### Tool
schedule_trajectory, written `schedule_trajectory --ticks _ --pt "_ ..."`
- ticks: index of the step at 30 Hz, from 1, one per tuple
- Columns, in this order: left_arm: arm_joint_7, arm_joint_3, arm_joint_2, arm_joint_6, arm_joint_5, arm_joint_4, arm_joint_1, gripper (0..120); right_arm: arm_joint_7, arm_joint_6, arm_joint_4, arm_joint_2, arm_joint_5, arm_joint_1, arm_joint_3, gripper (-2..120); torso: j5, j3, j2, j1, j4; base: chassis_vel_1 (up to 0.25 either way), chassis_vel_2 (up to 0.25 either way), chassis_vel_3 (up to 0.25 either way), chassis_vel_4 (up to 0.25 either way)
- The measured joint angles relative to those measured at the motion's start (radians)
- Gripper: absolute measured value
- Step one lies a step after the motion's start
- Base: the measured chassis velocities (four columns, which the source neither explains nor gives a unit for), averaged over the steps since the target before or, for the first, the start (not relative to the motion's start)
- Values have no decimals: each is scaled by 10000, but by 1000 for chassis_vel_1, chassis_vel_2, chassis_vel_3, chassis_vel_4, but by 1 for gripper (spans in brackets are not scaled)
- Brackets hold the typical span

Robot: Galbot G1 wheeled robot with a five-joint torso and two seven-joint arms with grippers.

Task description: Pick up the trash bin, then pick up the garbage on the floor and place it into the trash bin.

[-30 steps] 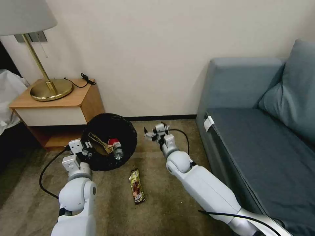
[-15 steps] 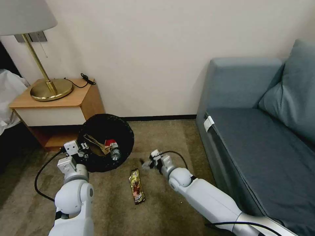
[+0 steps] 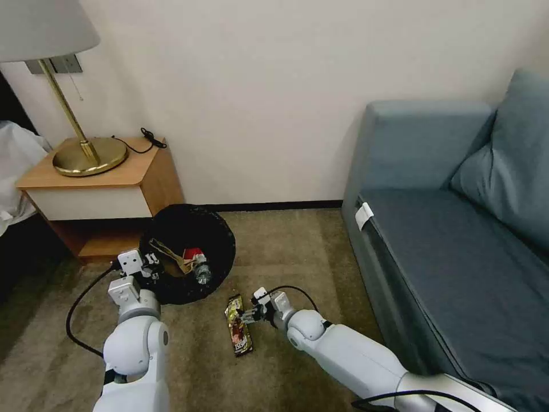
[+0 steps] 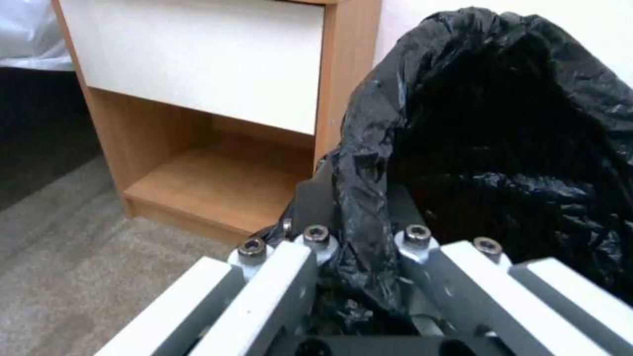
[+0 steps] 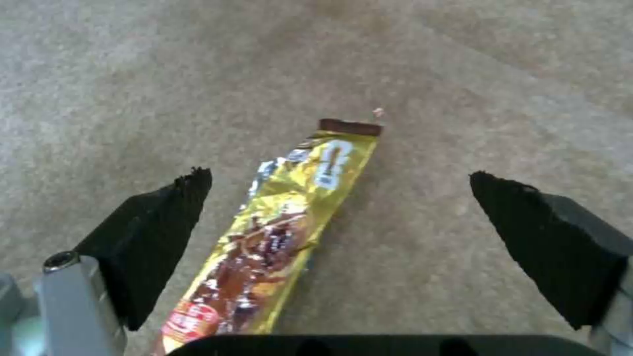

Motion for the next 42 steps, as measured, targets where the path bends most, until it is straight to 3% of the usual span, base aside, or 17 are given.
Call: schedule_trajectory --ticks 34,36,40,42 --pt "-26 8 -3 -151 -56 89 102 4 -1092 1149 -2166 1125 -1249 -857 646 99 0 -1 0 0 1 0 0 0 0" --pt "-26 7 -3 -166 -58 92 110 4 -1135 1359 -2250 1165 -1348 -971 716 88 0 0 0 0 0 0 0 0 0" --pt "-26 10 -3 -168 -59 94 96 4 -1171 1488 -2285 1194 -1445 -1043 797 80 0 0 0 0 0 0 0 0 0" --pt "-25 42 -3 -167 -59 95 79 4 -1175 1561 -2341 1226 -1523 -1107 887 67 0 0 0 0 0 0 0 0 0"
